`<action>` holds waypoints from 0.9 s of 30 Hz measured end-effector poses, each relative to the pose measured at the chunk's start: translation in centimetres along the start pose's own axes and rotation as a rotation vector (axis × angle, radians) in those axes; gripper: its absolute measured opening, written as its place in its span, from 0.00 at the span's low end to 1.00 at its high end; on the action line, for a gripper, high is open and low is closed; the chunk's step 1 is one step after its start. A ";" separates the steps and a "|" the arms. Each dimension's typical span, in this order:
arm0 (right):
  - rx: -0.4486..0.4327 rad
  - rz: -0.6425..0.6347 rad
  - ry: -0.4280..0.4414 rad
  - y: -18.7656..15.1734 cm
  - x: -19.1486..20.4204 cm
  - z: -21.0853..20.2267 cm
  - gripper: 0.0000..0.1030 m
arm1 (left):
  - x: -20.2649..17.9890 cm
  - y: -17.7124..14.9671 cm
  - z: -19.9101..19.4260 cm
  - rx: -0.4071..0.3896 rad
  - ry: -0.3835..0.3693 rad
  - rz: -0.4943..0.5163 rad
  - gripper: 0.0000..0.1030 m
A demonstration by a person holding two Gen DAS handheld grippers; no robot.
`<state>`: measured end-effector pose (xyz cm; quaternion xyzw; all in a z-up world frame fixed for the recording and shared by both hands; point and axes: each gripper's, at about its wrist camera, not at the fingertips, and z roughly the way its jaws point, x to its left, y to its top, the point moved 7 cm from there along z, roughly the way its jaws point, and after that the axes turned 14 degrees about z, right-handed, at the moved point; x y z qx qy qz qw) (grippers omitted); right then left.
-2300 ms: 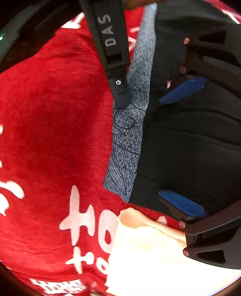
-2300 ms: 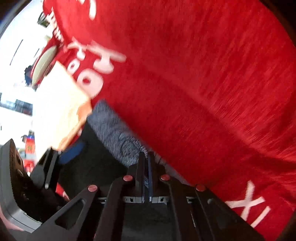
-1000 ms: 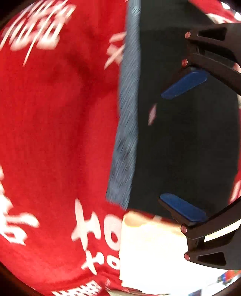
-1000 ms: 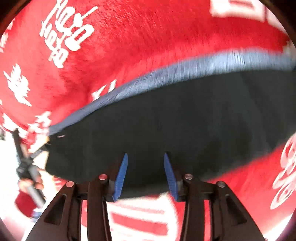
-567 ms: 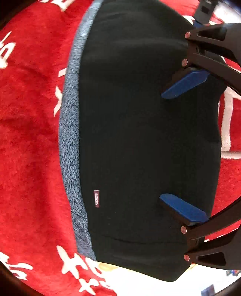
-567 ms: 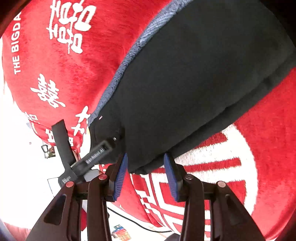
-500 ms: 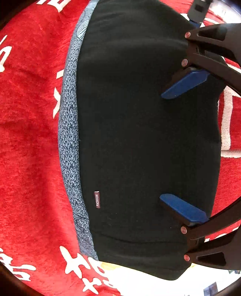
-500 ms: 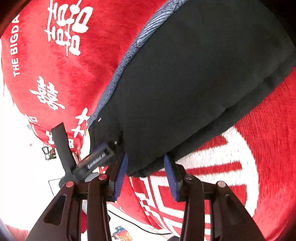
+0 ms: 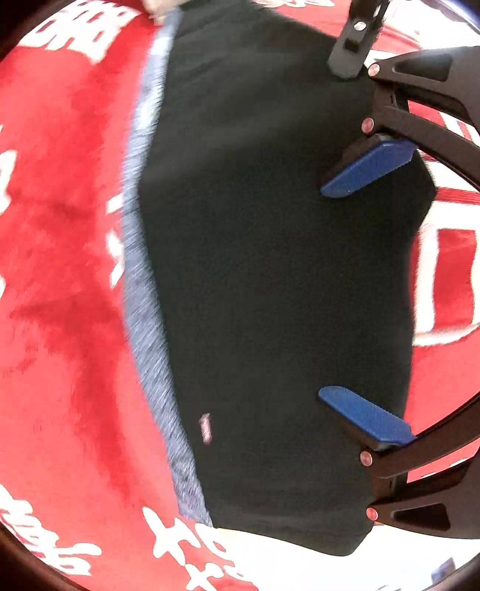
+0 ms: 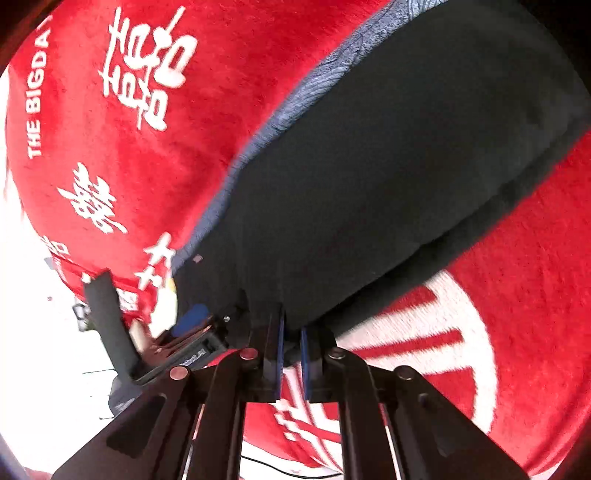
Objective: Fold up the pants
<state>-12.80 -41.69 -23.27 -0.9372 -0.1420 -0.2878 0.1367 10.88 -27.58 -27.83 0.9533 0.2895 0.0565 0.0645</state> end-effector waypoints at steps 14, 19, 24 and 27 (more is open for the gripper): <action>-0.157 -0.193 -0.170 2.5 -0.7 -7.8 0.21 | 0.7 0.9 -1.2 -0.034 -0.001 -0.086 1.00; -0.230 -0.319 -0.349 6.6 -0.9 -7.8 0.21 | -0.3 2.9 -0.8 -0.033 0.020 -0.071 1.00; -0.329 -0.174 -0.472 10.4 -4.5 -9.9 0.14 | -0.4 2.5 -0.2 -0.002 0.032 -0.078 1.00; -0.406 -0.090 -0.493 11.8 -5.3 -12.3 0.18 | 0.7 3.0 -0.5 0.005 0.067 -0.097 1.00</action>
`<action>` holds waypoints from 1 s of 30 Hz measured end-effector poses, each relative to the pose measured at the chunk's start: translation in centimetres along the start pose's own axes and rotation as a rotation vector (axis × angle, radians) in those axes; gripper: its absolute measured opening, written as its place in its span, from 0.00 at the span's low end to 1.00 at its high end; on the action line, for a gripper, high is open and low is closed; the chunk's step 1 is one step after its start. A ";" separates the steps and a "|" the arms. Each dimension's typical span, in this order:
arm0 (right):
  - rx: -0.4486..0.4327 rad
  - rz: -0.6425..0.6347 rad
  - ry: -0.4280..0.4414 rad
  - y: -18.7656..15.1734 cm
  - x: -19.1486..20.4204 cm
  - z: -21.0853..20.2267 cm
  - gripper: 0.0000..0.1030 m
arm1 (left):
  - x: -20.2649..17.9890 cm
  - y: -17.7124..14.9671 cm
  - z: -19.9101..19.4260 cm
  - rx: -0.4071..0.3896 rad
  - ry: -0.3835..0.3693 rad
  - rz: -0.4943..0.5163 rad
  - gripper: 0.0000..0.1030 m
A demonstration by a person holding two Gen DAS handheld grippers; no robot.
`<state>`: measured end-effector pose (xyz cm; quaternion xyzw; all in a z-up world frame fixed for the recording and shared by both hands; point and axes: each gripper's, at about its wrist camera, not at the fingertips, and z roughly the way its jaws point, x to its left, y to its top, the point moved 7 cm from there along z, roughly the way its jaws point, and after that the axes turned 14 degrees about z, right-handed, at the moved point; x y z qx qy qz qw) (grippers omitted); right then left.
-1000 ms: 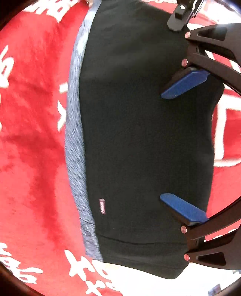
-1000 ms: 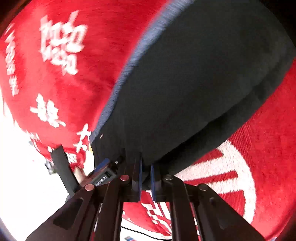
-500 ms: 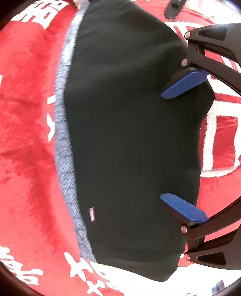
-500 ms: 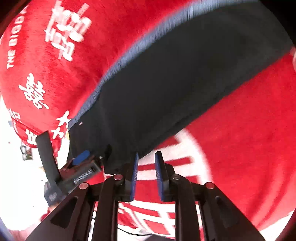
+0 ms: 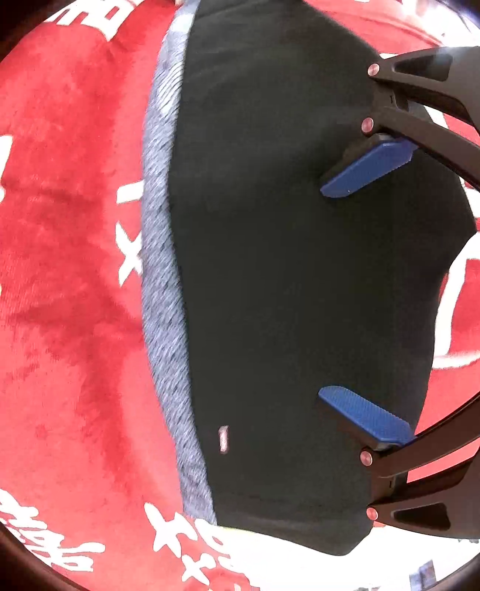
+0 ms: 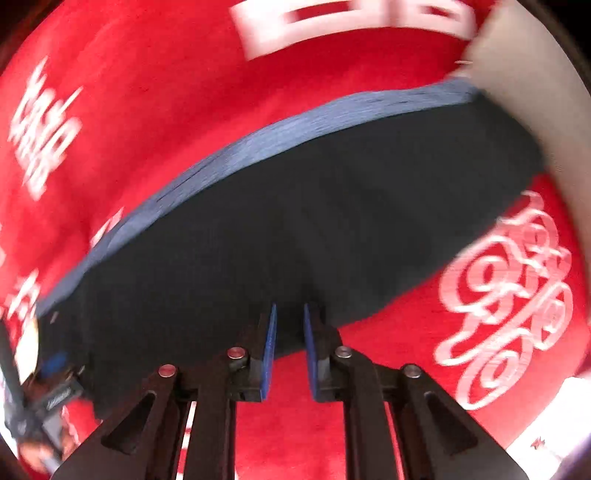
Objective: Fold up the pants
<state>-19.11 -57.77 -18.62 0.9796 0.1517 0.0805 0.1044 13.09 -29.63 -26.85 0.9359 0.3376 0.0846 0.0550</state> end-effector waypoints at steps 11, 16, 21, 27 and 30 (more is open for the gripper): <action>0.047 -0.126 0.153 5.8 9.3 5.1 0.18 | -1.4 7.0 2.5 0.008 0.023 -0.071 1.00; -0.017 -0.109 0.100 8.9 6.9 5.4 0.15 | -1.1 6.3 2.4 -0.037 -0.019 -0.123 1.00; -0.016 -0.076 0.043 9.7 3.5 2.8 0.41 | -0.7 5.4 2.1 -0.037 -0.010 -0.130 1.00; -0.018 -0.172 -0.017 6.3 0.3 -0.6 0.54 | -0.8 5.7 1.8 -0.035 0.011 -0.145 1.00; -0.006 -0.220 -0.046 4.1 -1.4 -0.5 0.57 | -0.8 6.0 2.2 -0.039 0.024 -0.134 1.00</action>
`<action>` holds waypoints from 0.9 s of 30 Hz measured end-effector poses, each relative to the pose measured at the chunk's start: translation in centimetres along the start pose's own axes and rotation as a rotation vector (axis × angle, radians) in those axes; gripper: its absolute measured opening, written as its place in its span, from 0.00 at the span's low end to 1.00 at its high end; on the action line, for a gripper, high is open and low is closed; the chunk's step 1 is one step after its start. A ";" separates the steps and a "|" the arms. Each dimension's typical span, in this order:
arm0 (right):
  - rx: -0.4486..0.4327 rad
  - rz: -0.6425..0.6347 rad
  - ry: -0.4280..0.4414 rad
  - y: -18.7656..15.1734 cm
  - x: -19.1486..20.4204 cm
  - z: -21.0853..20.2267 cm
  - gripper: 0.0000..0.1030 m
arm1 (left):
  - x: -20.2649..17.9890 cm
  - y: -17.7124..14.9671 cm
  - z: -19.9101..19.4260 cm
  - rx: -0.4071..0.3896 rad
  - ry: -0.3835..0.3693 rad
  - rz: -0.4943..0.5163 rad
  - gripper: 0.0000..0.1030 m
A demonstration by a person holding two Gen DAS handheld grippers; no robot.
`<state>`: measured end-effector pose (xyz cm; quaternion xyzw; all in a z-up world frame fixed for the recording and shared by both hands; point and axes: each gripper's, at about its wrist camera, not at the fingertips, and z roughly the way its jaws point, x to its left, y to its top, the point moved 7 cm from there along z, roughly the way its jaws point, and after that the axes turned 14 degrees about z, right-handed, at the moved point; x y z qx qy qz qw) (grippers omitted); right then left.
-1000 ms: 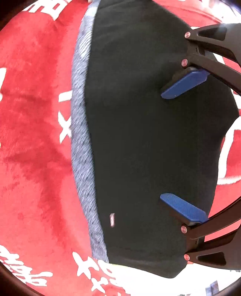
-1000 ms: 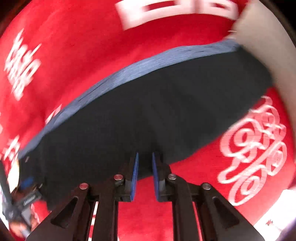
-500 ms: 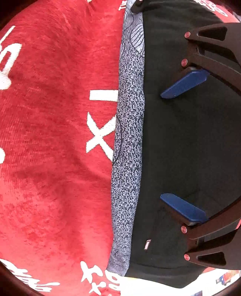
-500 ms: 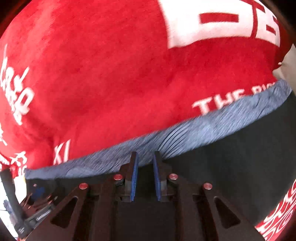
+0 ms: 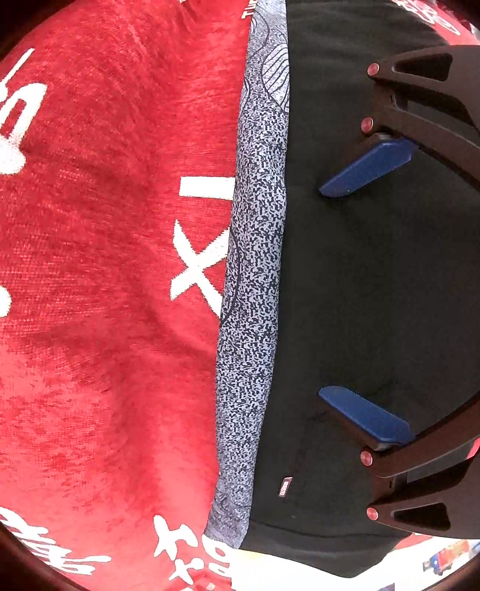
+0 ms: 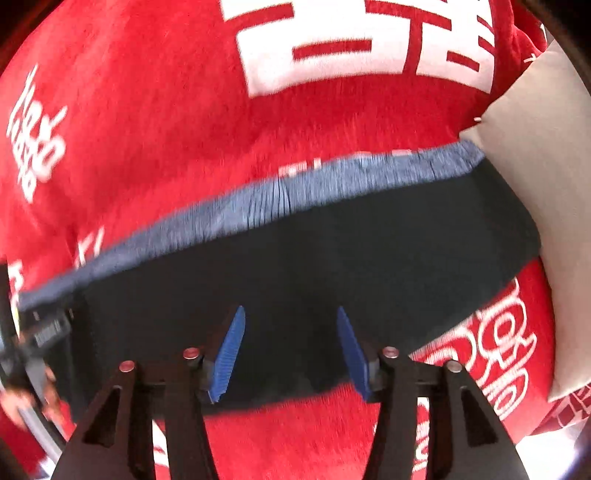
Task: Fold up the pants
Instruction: 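Lower the folded trousers onto the bedspread with both tools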
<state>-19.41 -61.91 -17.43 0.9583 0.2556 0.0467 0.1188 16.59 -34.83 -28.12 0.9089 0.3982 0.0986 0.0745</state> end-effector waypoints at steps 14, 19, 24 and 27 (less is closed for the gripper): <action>-0.015 0.021 0.100 -2.2 0.2 1.1 0.73 | -1.5 0.0 -1.2 -0.034 0.101 0.074 1.00; -0.042 0.053 0.159 -2.3 -0.2 1.0 0.74 | -2.2 0.1 -1.8 -0.024 0.120 0.072 1.00; -0.060 0.036 0.176 -2.0 -0.4 0.6 0.74 | -3.1 0.3 -2.5 -0.028 0.164 0.106 1.00; -0.068 0.035 0.195 -2.1 -0.7 0.4 0.74 | -3.7 0.4 -2.8 -0.024 0.192 0.114 1.00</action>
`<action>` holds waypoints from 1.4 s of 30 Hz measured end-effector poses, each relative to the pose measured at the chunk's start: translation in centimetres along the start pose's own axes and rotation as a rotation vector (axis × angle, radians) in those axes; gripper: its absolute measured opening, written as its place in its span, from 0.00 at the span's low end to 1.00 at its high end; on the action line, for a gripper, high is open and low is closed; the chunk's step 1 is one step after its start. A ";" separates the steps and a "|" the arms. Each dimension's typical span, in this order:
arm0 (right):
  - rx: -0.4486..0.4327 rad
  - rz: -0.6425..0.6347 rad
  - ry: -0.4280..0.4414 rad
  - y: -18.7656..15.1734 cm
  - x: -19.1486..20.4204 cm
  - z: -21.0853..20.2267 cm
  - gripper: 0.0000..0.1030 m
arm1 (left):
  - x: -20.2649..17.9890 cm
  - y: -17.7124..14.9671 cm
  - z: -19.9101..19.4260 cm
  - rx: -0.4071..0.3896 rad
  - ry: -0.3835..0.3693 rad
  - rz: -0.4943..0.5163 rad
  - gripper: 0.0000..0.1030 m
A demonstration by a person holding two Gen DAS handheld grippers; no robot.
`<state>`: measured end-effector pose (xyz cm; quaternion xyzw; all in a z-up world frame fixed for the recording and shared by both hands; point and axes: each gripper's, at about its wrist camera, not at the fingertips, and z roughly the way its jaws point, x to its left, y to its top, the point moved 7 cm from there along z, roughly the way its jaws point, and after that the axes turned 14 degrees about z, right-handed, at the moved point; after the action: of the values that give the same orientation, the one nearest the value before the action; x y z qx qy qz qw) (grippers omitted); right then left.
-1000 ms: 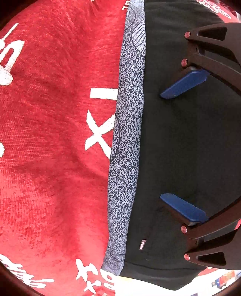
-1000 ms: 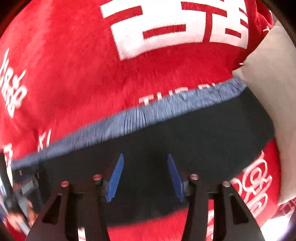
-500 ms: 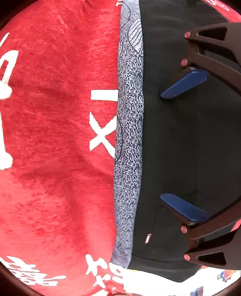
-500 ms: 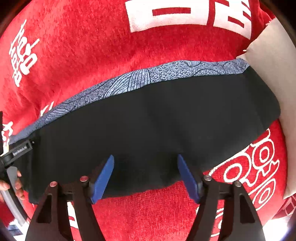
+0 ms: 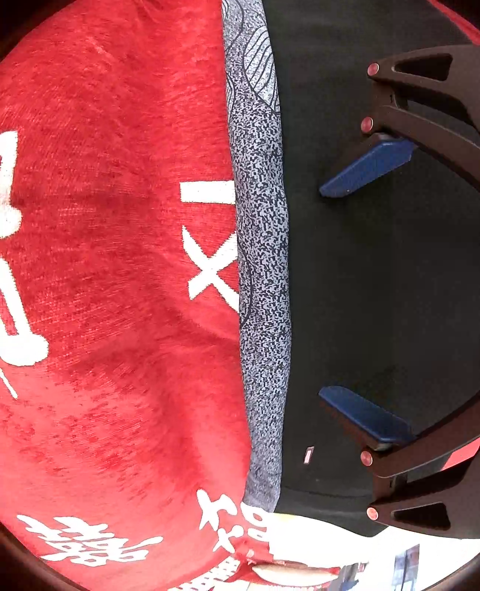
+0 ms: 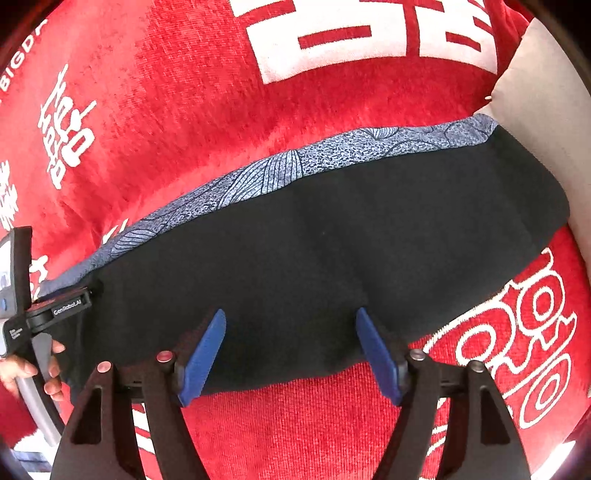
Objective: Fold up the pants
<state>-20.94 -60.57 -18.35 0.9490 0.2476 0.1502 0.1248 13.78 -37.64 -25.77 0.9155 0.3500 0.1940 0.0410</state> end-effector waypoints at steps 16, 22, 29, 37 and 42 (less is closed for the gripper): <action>0.122 0.289 0.271 0.1 -6.0 -3.9 0.75 | -10.7 0.9 -9.1 -0.038 -0.129 0.159 1.00; 0.069 0.513 0.355 0.8 -12.2 -5.0 0.75 | -19.5 2.0 -12.4 -0.086 -0.251 0.228 1.00; -0.033 0.759 0.461 2.9 -17.7 -4.3 0.75 | -25.7 4.0 -13.1 -0.094 -0.315 0.163 1.00; -0.061 0.712 0.536 5.3 -17.7 -3.3 0.75 | -27.3 3.7 -11.1 -0.072 -0.304 0.146 1.00; -0.107 0.707 0.566 6.6 -17.5 -3.0 0.75 | -27.4 3.3 -11.2 -0.085 -0.299 0.146 1.00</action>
<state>-33.68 -74.57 -17.40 0.8891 -0.0753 0.4496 0.0424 -7.07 -58.81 -23.68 0.9546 0.2641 0.0729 0.1170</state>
